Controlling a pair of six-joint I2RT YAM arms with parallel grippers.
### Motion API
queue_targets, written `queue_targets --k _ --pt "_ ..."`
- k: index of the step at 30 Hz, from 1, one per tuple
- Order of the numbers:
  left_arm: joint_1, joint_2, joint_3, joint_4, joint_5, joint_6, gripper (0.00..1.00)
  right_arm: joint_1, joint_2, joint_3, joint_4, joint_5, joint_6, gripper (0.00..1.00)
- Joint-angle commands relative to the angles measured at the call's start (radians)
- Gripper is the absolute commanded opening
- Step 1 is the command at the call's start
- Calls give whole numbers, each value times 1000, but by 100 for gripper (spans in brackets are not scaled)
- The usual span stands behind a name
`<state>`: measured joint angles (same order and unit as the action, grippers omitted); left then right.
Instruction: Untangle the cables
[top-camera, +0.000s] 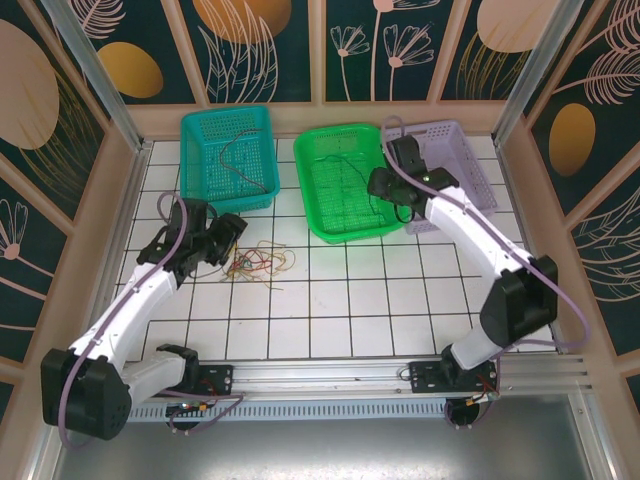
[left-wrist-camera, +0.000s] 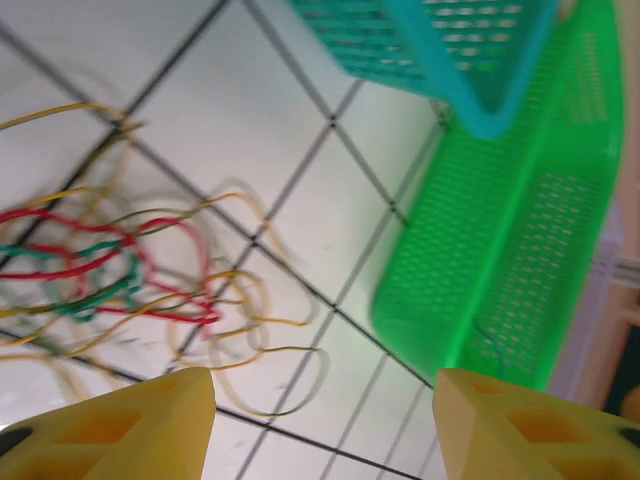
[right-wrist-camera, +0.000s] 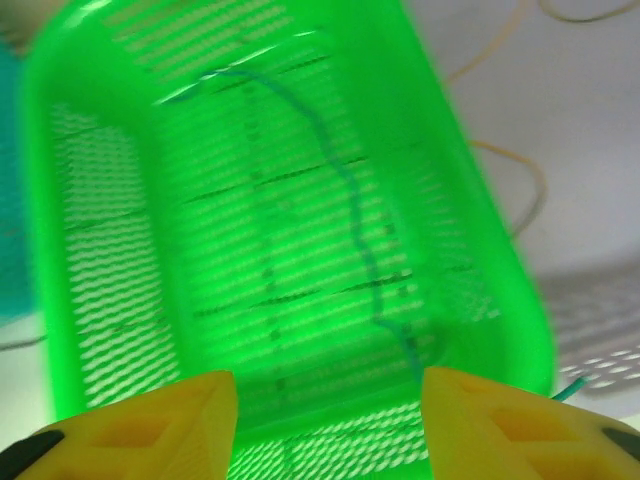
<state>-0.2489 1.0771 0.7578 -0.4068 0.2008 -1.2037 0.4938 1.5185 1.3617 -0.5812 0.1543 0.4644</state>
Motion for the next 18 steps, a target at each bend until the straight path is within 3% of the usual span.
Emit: queue_targets --k 1,5,10,18 --pt "-6 -39 -57 -122 -81 -33 60 95 -62 -119 93 -130 -36 51" --pt "-7 -29 -63 -214 -133 36 60 190 -76 -225 179 -342 -10 51" --pt "-6 -37 -140 -220 -116 60 59 308 21 -244 236 -469 47 53" --pt "-7 -2 -193 -93 -52 14 59 368 234 -191 323 -410 156 55"
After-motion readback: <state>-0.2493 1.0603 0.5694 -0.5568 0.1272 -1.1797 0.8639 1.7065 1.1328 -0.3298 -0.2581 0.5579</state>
